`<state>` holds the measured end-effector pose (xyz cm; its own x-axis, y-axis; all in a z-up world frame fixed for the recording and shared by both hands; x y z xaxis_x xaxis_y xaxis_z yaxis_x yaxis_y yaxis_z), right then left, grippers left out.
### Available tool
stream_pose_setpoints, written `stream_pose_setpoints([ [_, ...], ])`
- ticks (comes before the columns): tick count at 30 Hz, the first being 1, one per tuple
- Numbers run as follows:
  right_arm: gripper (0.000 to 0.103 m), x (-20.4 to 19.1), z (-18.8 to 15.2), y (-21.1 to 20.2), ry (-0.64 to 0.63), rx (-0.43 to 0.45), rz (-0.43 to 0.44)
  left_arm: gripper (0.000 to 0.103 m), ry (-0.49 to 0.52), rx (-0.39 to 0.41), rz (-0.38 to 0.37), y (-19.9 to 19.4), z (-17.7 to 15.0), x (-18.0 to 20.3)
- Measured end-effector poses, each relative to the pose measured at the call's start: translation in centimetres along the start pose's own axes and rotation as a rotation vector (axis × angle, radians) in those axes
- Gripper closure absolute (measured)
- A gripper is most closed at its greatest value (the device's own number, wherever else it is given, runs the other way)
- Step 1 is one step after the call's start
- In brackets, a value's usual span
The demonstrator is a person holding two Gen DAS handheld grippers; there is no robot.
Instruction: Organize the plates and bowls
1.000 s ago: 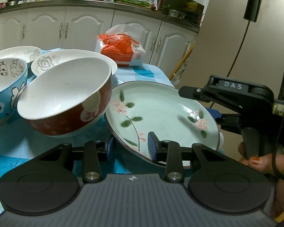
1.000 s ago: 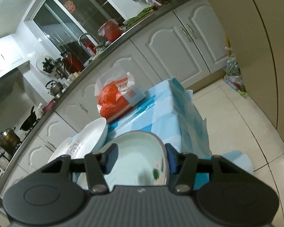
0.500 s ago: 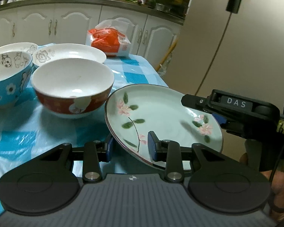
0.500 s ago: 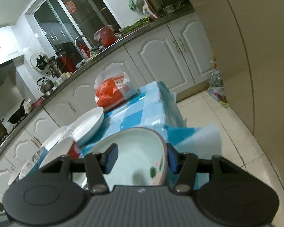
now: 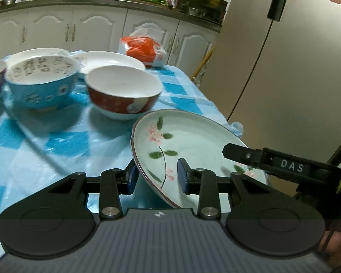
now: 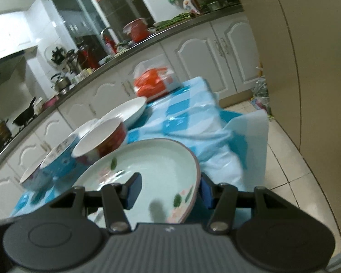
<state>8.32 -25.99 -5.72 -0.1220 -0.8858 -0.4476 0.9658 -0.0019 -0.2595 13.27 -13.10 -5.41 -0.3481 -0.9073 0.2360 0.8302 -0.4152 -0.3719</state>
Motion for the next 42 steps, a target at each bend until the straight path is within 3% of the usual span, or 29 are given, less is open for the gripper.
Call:
stream_pose_setpoints([
  [8, 0.049, -3.2, -1.7, -1.2, -0.044, -0.054, 0.046, 0.067, -0.037, -0.024, 0.019, -2.7, -1.0, -3.5],
  [15, 0.037, -2.8, -1.4, -0.2, 0.023, -0.056, 0.022, 0.069, -0.057, 0.0, -0.013, -2.7, -1.2, -4.6],
  [18, 0.041, -2.7, -2.0, 0.2, 0.061, -0.068, 0.027, 0.07, -0.076, 0.019, -0.019, -2.5, -1.2, -5.7],
  [20, 0.044, -3.1, -2.4, 0.2, 0.071, -0.077, 0.039, 0.078, -0.083, 0.019, -0.017, -2.3, -1.3, -5.8],
  [26, 0.047, -4.6, -2.6, -0.3, 0.033, -0.073, -0.024, 0.083, -0.104, 0.02, -0.007, -3.2, -1.2, -6.2],
  [32, 0.051, -7.2, -2.7, -0.5, 0.02, -0.082, 0.001, 0.083, -0.116, 0.07, 0.025, -6.1, 0.0, -7.9],
  [42, 0.056, -15.0, -3.1, 1.9, -0.017, -0.106, 0.155, 0.083, -0.19, 0.178, 0.164, -11.3, 2.6, -15.2],
])
Point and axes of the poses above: each gripper's, at about its wrist camera, not at the fingertips, and y roughly the way its jaws point, x to its right, z to its top, the point moved 1 cm from there along y, roughly the way its jaws point, and after that the axes turned 15 degrees about x, right-handed, at the moved point
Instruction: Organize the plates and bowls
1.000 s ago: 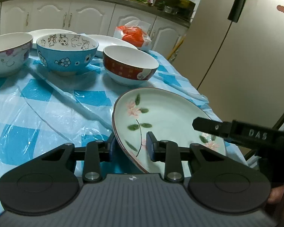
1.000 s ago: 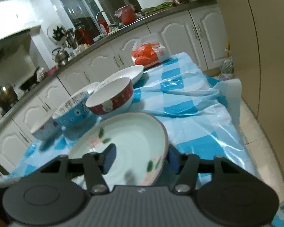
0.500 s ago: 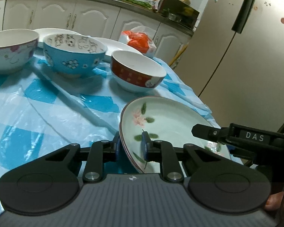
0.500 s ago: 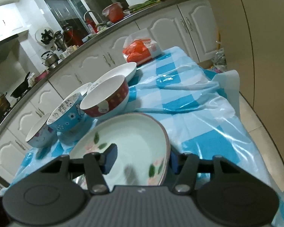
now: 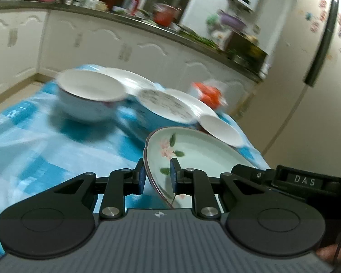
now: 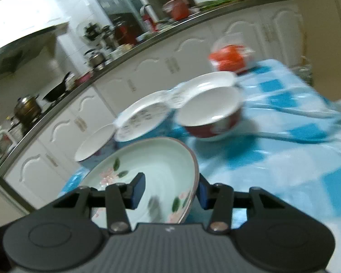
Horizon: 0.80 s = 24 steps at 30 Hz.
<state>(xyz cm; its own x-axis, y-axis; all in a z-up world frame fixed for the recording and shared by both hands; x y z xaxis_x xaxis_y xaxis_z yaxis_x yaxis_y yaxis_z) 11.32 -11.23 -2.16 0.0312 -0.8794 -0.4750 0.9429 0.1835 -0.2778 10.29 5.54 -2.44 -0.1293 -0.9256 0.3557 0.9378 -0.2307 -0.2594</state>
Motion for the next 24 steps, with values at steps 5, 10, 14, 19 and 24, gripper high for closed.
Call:
stream_pose_setpoints([
  [5, 0.058, -4.0, -1.0, 3.4, -0.041, -0.042, 0.07, 0.083, -0.038, 0.035, 0.096, -0.9, 1.6, -4.6],
  [10, 0.058, -6.8, -2.9, 6.7, -0.074, -0.091, 0.113, 0.083, -0.072, 0.038, 0.179, -0.8, 2.0, -8.4],
  [14, 0.059, -8.1, -4.4, 8.1, -0.095, -0.13, 0.131, 0.083, -0.09, 0.033, 0.219, -0.7, 2.1, -10.7],
  [19, 0.059, -8.8, -5.4, 8.8, -0.115, -0.156, 0.14, 0.083, -0.096, 0.019, 0.243, -0.7, 2.0, -11.9],
  [24, 0.059, -8.8, -5.5, 8.9, -0.126, -0.154, 0.141, 0.083, -0.099, 0.001, 0.251, -1.4, 0.7, -12.1],
])
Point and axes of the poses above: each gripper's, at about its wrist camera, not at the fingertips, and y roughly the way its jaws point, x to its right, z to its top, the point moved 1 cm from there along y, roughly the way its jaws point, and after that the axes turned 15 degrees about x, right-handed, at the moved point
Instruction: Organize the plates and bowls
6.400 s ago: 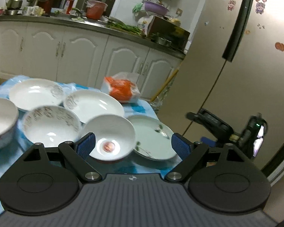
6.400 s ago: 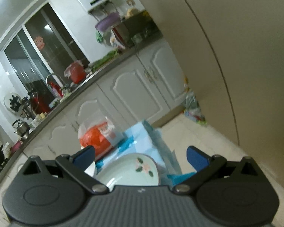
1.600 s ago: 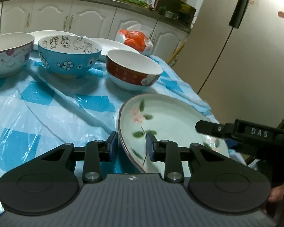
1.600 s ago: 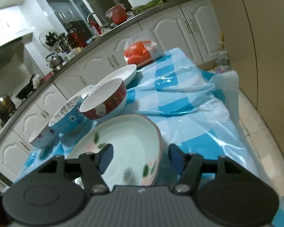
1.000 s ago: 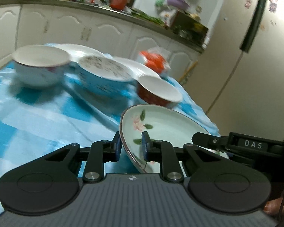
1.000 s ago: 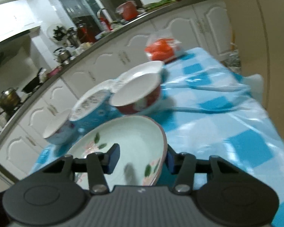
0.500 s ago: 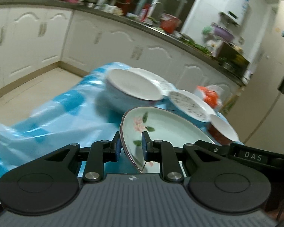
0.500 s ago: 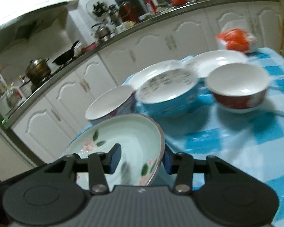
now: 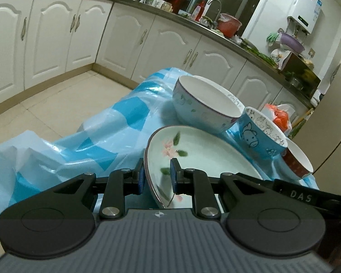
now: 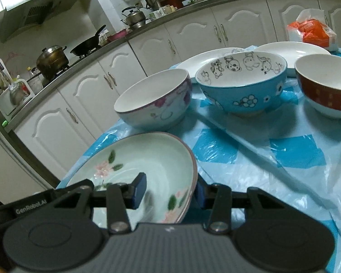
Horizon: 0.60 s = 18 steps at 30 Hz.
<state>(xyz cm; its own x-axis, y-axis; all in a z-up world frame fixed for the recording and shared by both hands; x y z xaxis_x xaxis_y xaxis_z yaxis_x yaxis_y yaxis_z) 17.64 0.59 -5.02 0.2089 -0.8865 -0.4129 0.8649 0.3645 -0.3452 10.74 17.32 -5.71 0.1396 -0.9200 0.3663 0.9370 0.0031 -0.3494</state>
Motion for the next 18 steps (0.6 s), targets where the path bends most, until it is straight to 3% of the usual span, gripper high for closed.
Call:
stream_pose_setpoints([
  [10, 0.056, -0.2, -0.2, 0.0, 0.012, 0.003, 0.021, 0.079, 0.012, 0.005, 0.002, -0.7, -0.3, 0.3],
  [14, 0.036, 0.1, 0.0, -0.7, 0.035, 0.006, 0.022, 0.069, 0.025, 0.012, 0.014, -0.7, -0.4, 0.4],
  [18, 0.029, 0.9, 0.3, -1.6, 0.06, 0.021, 0.009, 0.043, 0.037, 0.026, 0.028, -1.0, -0.4, 0.6],
])
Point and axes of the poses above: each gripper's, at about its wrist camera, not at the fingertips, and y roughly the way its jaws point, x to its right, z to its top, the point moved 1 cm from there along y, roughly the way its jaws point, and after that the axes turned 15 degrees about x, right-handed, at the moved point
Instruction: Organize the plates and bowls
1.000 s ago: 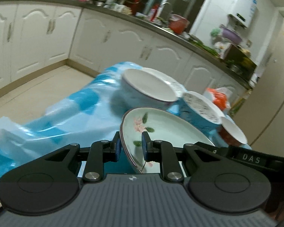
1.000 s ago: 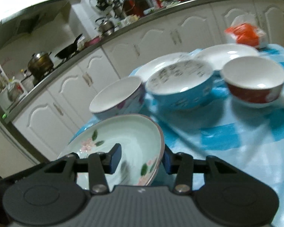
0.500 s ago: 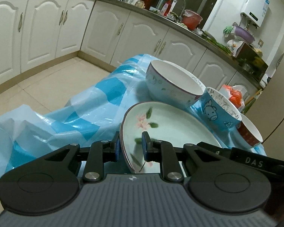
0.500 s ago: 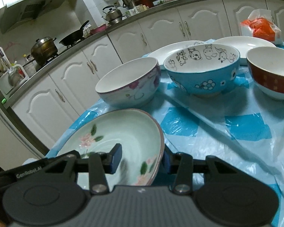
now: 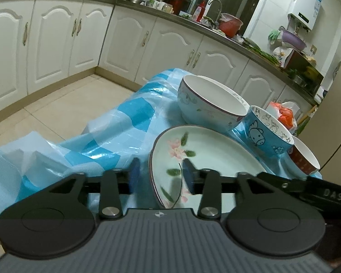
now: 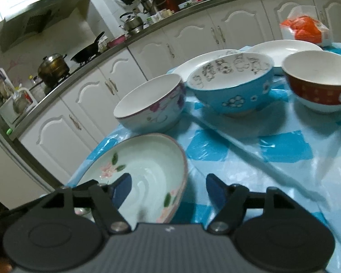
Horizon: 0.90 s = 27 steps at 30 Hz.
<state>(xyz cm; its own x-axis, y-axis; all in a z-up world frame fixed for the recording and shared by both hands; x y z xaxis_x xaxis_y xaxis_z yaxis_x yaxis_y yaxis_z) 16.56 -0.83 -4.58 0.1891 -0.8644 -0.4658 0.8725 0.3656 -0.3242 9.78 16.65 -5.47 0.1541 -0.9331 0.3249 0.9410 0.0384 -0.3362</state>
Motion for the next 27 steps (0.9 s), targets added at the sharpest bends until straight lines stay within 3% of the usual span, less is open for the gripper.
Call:
stream_pose_setpoints([
  [1, 0.028, 0.3, 0.1, -0.2, 0.011, 0.002, -0.005, 0.04, 0.006, 0.007, 0.005, -0.1, 0.1, 0.1],
  [3, 0.024, 0.8, 0.3, -0.9, 0.03, 0.013, -0.014, 0.023, 0.015, 0.017, 0.012, -0.3, 0.2, 0.2],
  [5, 0.022, 1.4, 0.5, -1.7, 0.043, 0.029, -0.018, 0.013, 0.025, 0.021, 0.014, -0.5, 0.3, 0.2],
  [8, 0.017, 2.2, 0.9, -2.9, 0.063, 0.05, -0.033, 0.002, 0.042, 0.037, 0.021, -1.3, 0.6, 0.5],
  [18, 0.007, 5.3, 1.9, -7.3, 0.118, 0.12, -0.102, 0.0, 0.027, 0.038, -0.055, -3.8, 0.3, 1.6],
  [27, 0.001, 6.7, 2.1, -12.0, 0.045, 0.211, -0.186, 0.0, 0.056, 0.047, -0.178, -6.6, -0.7, 4.5],
])
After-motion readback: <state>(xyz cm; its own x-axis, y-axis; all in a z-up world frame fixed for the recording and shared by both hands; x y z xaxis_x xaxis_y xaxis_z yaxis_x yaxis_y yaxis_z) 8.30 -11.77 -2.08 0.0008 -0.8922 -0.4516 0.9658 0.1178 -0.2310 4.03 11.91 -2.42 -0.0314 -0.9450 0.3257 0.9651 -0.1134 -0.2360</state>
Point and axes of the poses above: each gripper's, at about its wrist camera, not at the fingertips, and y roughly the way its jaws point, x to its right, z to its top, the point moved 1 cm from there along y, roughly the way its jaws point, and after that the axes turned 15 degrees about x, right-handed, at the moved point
